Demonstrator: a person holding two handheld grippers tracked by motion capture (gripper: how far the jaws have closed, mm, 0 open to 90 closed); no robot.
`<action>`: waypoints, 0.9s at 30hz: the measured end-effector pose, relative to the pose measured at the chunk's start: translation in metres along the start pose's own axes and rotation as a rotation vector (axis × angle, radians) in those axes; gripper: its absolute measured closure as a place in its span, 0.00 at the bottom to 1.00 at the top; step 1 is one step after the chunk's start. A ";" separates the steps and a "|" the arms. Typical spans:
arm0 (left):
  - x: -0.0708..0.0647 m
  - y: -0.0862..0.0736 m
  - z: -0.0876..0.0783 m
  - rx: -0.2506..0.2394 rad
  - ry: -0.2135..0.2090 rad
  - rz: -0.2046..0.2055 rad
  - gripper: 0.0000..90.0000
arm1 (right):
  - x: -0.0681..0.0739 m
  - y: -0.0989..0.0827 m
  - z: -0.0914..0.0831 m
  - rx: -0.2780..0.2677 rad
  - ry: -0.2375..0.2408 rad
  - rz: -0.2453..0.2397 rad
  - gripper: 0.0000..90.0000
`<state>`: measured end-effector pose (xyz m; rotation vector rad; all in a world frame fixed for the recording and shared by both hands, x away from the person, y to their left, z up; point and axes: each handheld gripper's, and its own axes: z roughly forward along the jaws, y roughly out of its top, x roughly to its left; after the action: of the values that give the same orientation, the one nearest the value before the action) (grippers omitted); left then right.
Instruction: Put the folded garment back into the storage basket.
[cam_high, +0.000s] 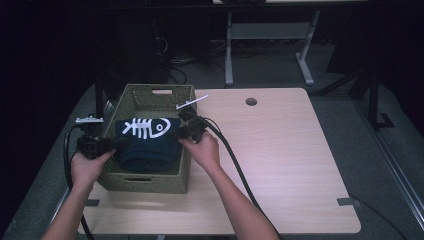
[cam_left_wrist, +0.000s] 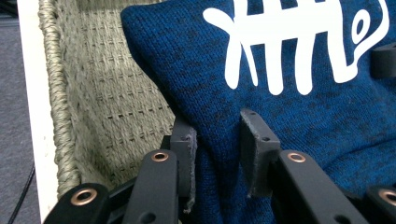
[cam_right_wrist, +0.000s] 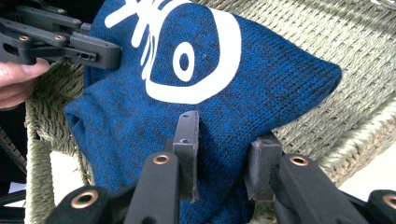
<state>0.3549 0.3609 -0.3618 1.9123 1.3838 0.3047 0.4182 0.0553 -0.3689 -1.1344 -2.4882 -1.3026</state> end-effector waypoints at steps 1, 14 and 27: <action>0.000 0.000 0.000 0.001 0.003 0.003 0.76 | 0.000 0.000 0.000 0.002 -0.005 -0.004 0.77; 0.003 0.004 0.002 0.009 0.105 -0.009 0.61 | 0.006 0.003 -0.005 -0.027 -0.108 -0.036 0.57; -0.005 0.008 -0.006 -0.054 0.078 0.006 0.62 | 0.003 0.006 -0.027 -0.072 -0.074 -0.042 0.57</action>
<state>0.3547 0.3575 -0.3511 1.8777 1.4067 0.4197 0.4137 0.0383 -0.3470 -1.1727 -2.5504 -1.3966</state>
